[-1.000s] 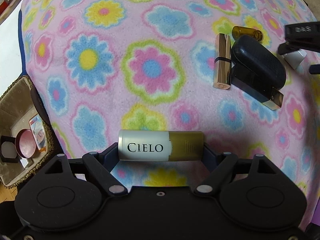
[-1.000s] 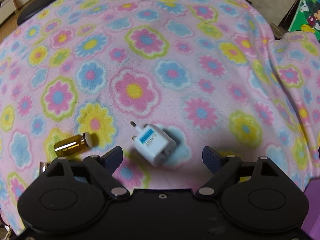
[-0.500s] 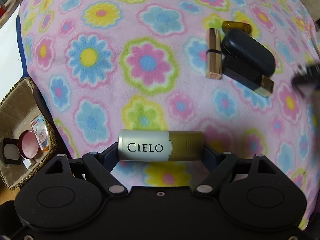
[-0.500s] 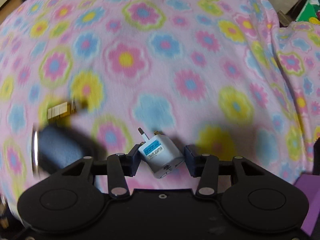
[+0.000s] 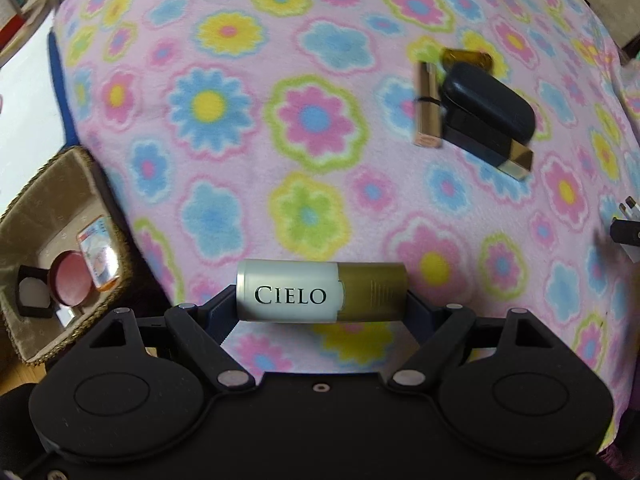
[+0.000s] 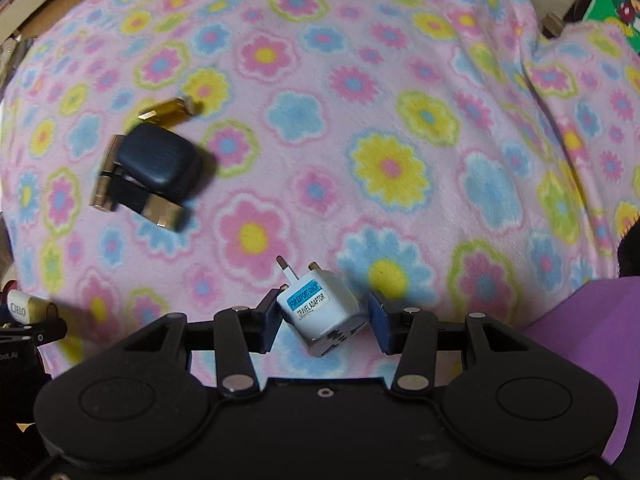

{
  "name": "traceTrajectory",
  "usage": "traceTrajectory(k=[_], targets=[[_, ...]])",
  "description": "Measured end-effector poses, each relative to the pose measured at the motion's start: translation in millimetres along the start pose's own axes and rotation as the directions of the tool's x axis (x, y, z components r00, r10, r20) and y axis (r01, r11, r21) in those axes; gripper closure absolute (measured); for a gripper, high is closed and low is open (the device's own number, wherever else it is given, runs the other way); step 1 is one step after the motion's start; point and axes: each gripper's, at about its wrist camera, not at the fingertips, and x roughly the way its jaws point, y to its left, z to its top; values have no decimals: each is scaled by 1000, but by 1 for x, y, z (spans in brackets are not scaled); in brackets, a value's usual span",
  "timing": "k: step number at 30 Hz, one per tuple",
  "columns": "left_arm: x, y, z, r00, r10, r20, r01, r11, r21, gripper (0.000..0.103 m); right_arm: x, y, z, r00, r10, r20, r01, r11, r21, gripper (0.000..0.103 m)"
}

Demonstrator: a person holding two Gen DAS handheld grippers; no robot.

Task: Organize rigid objects
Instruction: 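Carry the CIELO tube in the left tool and the adapter in the right tool to the basket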

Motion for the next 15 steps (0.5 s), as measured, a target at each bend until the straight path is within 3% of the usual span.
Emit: traceTrajectory(k=[8,15], targets=[[-15,68,0,999,41,32,-37,991,-132,24,-34,114,12,986,142,83,-127,979,-161,57],[-35,164,-6,991,131,42,-112,948,-299,24,-33,247,16,964,263,45,-239,926,-293,57]])
